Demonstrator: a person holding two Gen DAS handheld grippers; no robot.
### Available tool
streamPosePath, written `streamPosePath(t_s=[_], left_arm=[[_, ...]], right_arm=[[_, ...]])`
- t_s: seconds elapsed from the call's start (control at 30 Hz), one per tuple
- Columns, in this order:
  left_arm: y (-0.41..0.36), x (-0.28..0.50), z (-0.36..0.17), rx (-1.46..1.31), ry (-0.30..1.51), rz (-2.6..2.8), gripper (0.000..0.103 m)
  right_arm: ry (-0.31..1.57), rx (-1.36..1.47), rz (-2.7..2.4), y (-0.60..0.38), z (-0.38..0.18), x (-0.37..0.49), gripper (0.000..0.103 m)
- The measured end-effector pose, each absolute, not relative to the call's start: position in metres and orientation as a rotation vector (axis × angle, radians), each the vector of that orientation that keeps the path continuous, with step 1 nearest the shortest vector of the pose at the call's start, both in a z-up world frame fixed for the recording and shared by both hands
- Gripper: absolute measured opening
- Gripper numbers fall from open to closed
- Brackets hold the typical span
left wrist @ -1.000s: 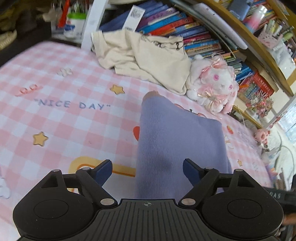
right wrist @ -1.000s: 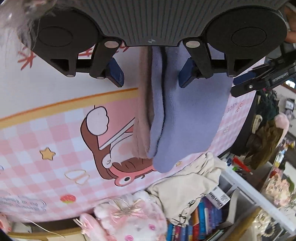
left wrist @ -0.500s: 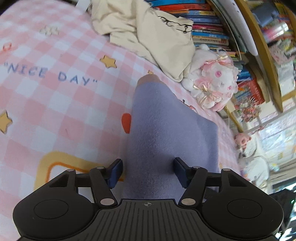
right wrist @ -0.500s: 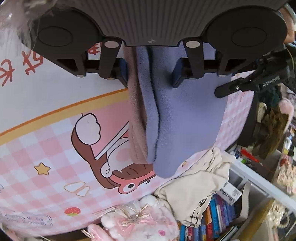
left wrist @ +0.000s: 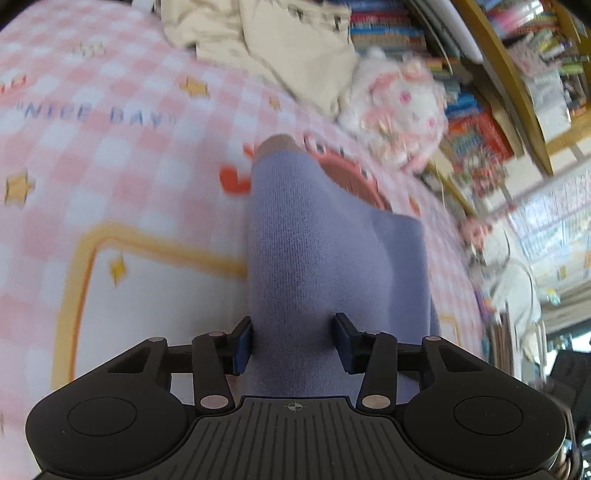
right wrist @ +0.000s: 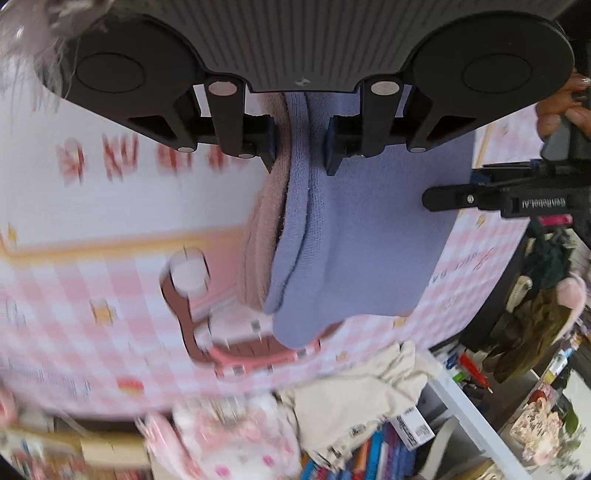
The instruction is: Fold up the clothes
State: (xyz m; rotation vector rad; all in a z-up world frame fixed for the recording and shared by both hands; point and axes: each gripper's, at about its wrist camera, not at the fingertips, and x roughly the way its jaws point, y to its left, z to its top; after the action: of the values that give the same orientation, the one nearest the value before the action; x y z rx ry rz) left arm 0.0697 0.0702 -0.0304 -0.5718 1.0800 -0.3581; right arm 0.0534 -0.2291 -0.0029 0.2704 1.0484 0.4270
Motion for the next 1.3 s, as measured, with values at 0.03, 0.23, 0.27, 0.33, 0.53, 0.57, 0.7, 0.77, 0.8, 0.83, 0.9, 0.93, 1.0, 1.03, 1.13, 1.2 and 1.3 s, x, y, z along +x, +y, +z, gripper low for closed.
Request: streamPosePath(t_s=[0.03, 0.23, 0.27, 0.33, 0.53, 0.57, 0.7, 0.77, 0.8, 0.83, 0.9, 0.93, 1.0, 1.03, 1.13, 1.2, 1.3], left_arm=[[0.069, 0.063, -0.029, -0.549, 1.085, -0.365, 0.051], [0.063, 0.045, -0.021, -0.448, 1.068, -0.385, 0.057], [0.064, 0.046, -0.024, -0.474, 1.076, -0.384, 0.057], [0.067, 0.047, -0.030, -0.525, 1.083, -0.381, 0.059], [0.074, 0.044, -0.050, -0.696, 1.064, -0.370, 0.050], [0.073, 0.043, -0.050, -0.701, 1.055, -0.366, 0.048], [0.062, 0.043, -0.035, -0.596, 1.001, -0.343, 0.041], [0.057, 0.044, -0.022, -0.530, 0.953, -0.336, 0.039], [0.057, 0.046, -0.017, -0.515, 0.929, -0.335, 0.039], [0.058, 0.047, -0.011, -0.506, 0.906, -0.336, 0.039], [0.060, 0.054, -0.002, -0.485, 0.875, -0.341, 0.039], [0.061, 0.058, 0.002, -0.475, 0.861, -0.342, 0.039], [0.065, 0.068, 0.009, -0.463, 0.836, -0.343, 0.039], [0.067, 0.073, 0.011, -0.461, 0.825, -0.343, 0.039], [0.073, 0.089, 0.016, -0.464, 0.802, -0.346, 0.039], [0.077, 0.102, 0.017, -0.467, 0.795, -0.348, 0.039], [0.083, 0.125, 0.014, -0.482, 0.798, -0.350, 0.039]], right_arm=[[1.069, 0.291, 0.432, -0.237, -0.004, 0.049, 0.028], [1.147, 0.411, 0.447, -0.265, -0.011, 0.039, 0.045], [1.166, 0.445, 0.449, -0.267, -0.016, 0.041, 0.045], [1.177, 0.466, 0.460, -0.268, -0.019, 0.043, 0.045], [1.186, 0.508, 0.505, -0.265, -0.028, 0.052, 0.033], [1.184, 0.513, 0.510, -0.265, -0.028, 0.053, 0.032], [1.132, 0.440, 0.543, -0.255, -0.020, 0.056, 0.025], [1.059, 0.365, 0.570, -0.246, -0.009, 0.053, 0.024], [1.022, 0.339, 0.584, -0.243, -0.003, 0.053, 0.024], [0.998, 0.322, 0.589, -0.240, 0.001, 0.053, 0.023], [0.963, 0.298, 0.591, -0.233, 0.008, 0.059, 0.023], [0.952, 0.296, 0.590, -0.231, 0.010, 0.063, 0.023], [0.935, 0.297, 0.589, -0.226, 0.014, 0.073, 0.023], [0.925, 0.294, 0.589, -0.223, 0.016, 0.078, 0.023], [0.891, 0.263, 0.585, -0.212, 0.023, 0.094, 0.023], [0.880, 0.251, 0.578, -0.205, 0.025, 0.107, 0.023], [0.875, 0.235, 0.564, -0.196, 0.025, 0.127, 0.024]])
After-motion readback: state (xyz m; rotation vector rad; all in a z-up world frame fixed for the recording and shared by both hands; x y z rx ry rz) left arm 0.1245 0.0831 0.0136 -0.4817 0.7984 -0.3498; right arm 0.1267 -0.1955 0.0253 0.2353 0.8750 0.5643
